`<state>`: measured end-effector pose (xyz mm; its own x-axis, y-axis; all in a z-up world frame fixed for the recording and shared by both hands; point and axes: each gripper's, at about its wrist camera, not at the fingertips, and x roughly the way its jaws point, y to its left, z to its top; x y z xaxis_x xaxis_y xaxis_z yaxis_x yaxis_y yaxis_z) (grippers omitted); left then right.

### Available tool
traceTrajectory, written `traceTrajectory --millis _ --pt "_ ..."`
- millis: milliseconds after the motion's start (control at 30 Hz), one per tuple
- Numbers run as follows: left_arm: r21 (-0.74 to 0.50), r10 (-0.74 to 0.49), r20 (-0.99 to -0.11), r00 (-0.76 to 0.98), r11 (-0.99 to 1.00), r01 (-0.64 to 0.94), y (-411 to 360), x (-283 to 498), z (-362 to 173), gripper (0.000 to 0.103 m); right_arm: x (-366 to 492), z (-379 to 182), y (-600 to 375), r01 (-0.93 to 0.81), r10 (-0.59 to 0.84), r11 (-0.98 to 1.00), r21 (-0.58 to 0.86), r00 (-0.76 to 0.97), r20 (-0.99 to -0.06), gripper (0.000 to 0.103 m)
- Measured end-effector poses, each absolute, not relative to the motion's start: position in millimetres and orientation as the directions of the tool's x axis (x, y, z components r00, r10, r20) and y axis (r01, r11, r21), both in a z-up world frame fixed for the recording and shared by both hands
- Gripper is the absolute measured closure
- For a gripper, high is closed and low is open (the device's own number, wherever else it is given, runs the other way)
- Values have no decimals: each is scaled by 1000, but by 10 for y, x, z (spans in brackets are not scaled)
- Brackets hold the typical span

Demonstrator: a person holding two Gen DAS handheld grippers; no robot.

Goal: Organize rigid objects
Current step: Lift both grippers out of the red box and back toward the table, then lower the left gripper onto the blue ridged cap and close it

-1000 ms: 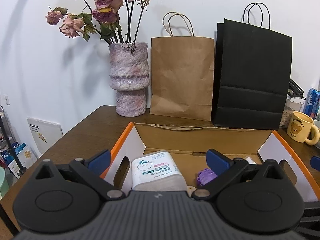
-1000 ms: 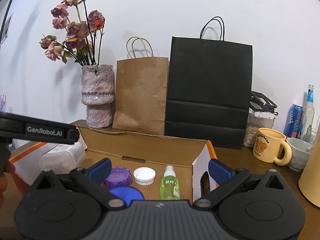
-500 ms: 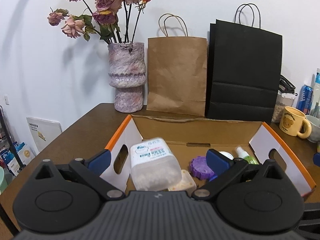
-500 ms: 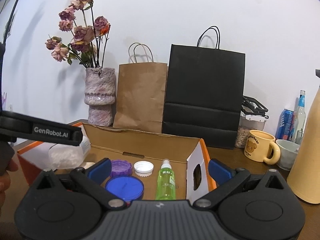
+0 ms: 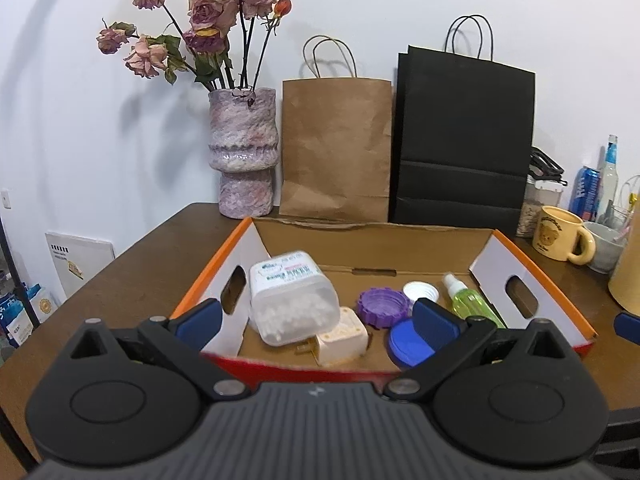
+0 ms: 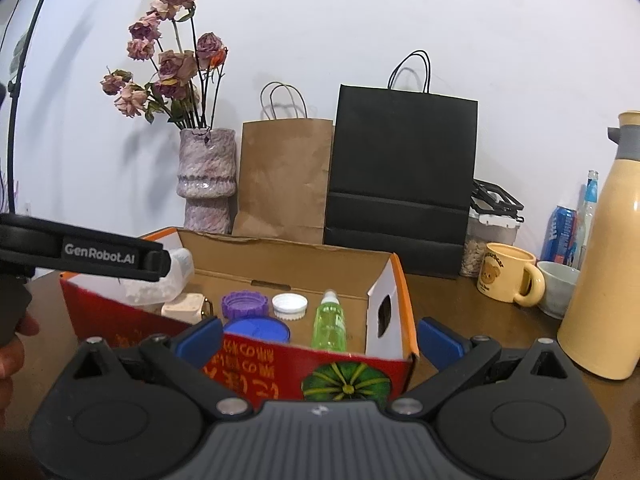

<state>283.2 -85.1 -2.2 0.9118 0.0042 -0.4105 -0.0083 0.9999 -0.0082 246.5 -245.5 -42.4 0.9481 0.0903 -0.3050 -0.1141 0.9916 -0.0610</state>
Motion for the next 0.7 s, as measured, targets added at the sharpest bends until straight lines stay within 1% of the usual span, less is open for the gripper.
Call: traceTrajectory --millis 433,700 --pt "-11 -37 -443 896 999 36 -922 2431 -213 0 2164 -546 -2618 -92 65 994 -59 935 -349 0" --pt "-4 -51 -488 872 998 56 -963 2241 -347 0 2021 -605 -2709 -88 56 994 -69 922 -382 0"
